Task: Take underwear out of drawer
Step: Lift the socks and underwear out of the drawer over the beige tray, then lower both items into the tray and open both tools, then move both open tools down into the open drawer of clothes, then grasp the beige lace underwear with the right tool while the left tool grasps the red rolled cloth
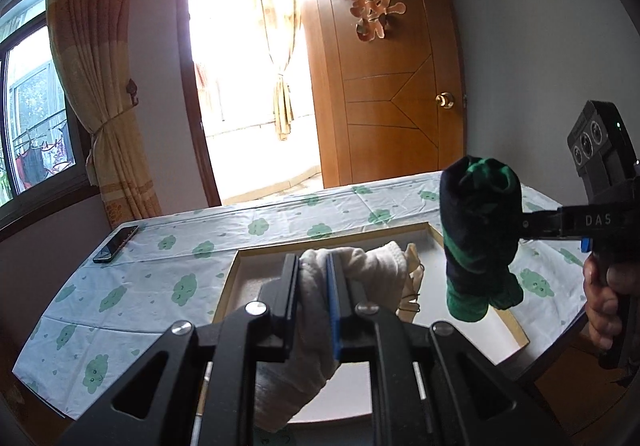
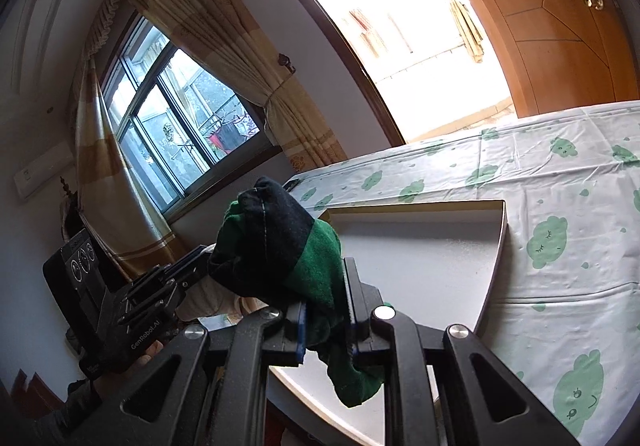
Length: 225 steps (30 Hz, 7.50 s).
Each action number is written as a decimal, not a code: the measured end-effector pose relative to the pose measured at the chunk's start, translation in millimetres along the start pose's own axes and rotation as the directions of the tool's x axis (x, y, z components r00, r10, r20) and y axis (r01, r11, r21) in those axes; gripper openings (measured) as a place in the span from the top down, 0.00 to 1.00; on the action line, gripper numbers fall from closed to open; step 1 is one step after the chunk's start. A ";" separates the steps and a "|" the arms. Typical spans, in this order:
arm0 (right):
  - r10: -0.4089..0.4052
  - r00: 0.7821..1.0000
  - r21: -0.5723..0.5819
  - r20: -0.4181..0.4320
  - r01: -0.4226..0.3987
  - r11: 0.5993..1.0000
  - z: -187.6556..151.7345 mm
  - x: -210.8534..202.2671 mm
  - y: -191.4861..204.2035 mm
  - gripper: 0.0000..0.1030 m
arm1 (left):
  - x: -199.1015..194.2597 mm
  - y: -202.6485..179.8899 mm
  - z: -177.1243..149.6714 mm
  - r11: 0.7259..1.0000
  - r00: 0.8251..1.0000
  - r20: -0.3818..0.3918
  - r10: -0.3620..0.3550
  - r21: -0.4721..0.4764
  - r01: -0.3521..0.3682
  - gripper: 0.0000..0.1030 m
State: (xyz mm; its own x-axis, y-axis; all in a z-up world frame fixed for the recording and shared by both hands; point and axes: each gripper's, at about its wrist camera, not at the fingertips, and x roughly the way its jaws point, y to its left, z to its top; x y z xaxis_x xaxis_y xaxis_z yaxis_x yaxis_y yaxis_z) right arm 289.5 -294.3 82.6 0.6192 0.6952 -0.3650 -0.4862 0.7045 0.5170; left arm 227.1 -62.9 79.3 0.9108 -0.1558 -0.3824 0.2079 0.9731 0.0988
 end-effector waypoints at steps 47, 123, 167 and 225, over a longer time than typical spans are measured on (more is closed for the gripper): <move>-0.472 0.879 -0.007 -0.061 0.473 0.881 42.2 62.4 -61.6 0.40 | 125.5 -42.7 33.4 0.988 0.982 -0.169 -0.079 -0.141 0.056 0.28; -0.430 0.676 -0.533 -0.599 0.066 0.844 -241.8 110.3 40.2 0.53 | -23.4 30.0 -201.2 0.963 0.850 -0.512 -0.127 -0.268 -0.017 0.03; -0.342 0.718 -0.443 -0.606 0.052 0.895 -208.3 76.4 2.1 0.51 | 41.4 17.5 -231.6 0.912 0.621 -0.757 -0.202 -0.377 -0.163 0.14; -0.459 0.720 -0.548 -0.521 0.131 0.826 -220.9 104.0 40.8 0.76 | -89.6 23.3 -233.2 0.948 0.912 -0.383 -0.146 -0.316 0.018 0.54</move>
State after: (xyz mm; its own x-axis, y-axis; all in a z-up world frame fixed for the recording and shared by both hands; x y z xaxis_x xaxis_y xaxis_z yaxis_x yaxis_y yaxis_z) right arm 197.9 -161.7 -105.2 0.3479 0.2512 -0.9033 -0.6584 0.7514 -0.0446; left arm 67.2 13.2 -98.4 0.6640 -0.2188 -0.7150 0.1012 0.9737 -0.2040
